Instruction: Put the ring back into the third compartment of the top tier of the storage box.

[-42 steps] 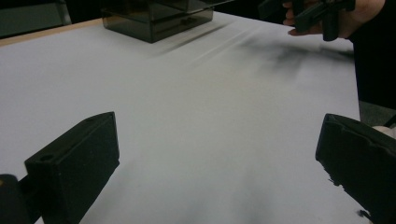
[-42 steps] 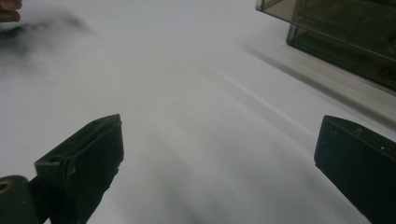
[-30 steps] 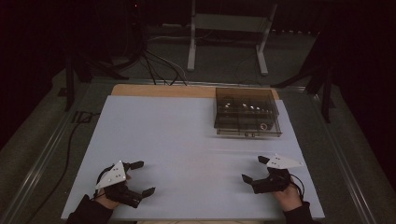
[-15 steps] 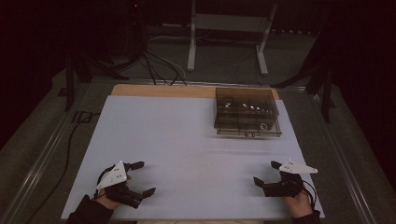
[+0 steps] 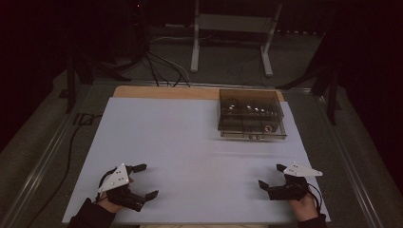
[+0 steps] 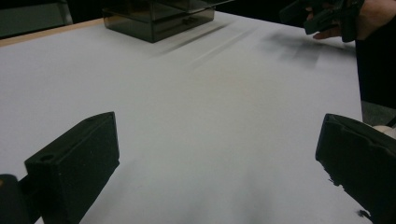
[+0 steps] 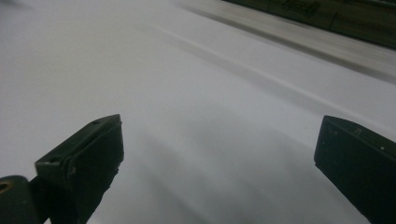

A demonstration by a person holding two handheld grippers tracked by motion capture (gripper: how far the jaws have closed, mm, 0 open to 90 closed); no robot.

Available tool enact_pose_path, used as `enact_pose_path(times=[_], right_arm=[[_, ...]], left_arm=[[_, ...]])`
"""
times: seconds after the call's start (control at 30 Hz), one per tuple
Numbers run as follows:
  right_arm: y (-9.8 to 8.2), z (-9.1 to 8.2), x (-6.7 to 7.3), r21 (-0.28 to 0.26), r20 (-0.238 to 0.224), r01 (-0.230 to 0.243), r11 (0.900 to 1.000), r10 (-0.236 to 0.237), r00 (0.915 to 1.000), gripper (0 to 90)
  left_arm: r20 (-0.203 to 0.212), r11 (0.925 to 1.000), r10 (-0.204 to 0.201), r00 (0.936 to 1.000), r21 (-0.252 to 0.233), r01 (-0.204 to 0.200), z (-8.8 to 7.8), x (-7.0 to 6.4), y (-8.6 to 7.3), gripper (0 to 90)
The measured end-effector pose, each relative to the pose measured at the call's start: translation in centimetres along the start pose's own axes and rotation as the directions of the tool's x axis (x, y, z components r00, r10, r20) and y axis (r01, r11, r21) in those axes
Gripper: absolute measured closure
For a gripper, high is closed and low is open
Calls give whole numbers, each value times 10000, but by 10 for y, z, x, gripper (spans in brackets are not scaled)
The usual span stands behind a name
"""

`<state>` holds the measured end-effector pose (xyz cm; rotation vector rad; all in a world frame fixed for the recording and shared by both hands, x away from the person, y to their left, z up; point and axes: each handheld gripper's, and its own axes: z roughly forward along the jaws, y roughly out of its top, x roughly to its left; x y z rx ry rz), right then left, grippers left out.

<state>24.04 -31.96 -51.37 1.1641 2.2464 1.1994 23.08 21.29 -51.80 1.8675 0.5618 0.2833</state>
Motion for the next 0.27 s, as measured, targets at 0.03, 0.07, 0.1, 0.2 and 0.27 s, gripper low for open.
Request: enact_pose_path(times=[0.03,0.07,0.1,0.2,0.27], right_arm=[[0,0,1,29,15,8,10000,-8,10000,15],[0,0,1,20,5,19,10000,-19,10000,15],[1,0,1,6,-6,12,10000,-12,10000,15],[1,2,2,12,-35,36,10000,-36,10000,15],[1,2,2,9,-45,47,10000,-47,10000,15]], left_arm=[[2,10000,27,10000,67,-27,0,0,0,7],[15,10000,17,10000,37,-17,0,0,0,7],[27,10000,4,10000,11,-4,0,0,0,7],[22,10000,15,10000,49,-15,0,0,0,7],[22,10000,16,10000,31,-16,0,0,0,7]])
